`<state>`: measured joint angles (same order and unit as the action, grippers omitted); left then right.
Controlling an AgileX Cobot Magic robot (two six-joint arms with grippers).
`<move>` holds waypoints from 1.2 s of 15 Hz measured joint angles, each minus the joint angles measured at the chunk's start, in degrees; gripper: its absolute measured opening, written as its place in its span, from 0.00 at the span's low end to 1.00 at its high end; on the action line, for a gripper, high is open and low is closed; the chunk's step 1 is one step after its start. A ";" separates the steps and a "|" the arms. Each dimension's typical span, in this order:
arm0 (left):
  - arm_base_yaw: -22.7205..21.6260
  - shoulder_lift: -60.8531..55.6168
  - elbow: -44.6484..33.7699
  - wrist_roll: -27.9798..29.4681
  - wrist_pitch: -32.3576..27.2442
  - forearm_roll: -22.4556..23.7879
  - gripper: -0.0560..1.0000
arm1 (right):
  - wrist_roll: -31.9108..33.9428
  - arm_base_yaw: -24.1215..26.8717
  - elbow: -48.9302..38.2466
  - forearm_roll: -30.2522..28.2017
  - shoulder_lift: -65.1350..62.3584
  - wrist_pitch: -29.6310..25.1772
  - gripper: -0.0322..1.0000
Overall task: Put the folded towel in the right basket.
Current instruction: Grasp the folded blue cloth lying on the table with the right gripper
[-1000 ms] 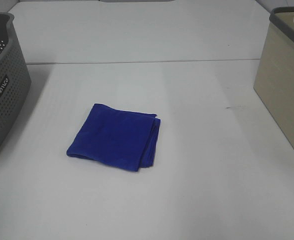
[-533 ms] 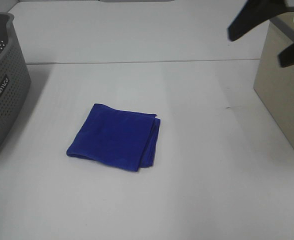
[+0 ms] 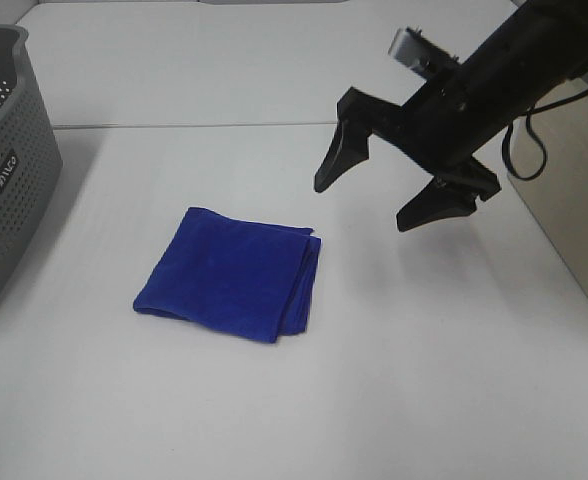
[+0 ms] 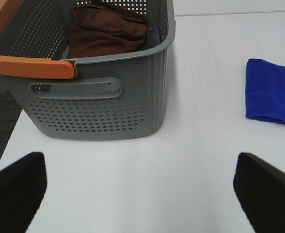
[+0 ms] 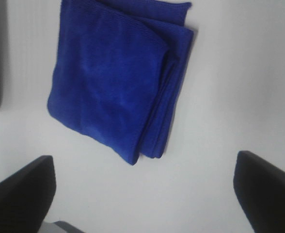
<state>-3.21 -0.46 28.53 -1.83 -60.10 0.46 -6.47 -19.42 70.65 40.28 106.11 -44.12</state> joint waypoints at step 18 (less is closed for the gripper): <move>0.00 0.00 0.00 0.00 0.00 0.00 0.97 | -10.89 -4.98 1.15 17.65 18.16 11.23 0.91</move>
<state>-3.21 -0.46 28.53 -1.83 -60.10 0.46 -17.36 -24.41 71.79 57.93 124.27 -32.89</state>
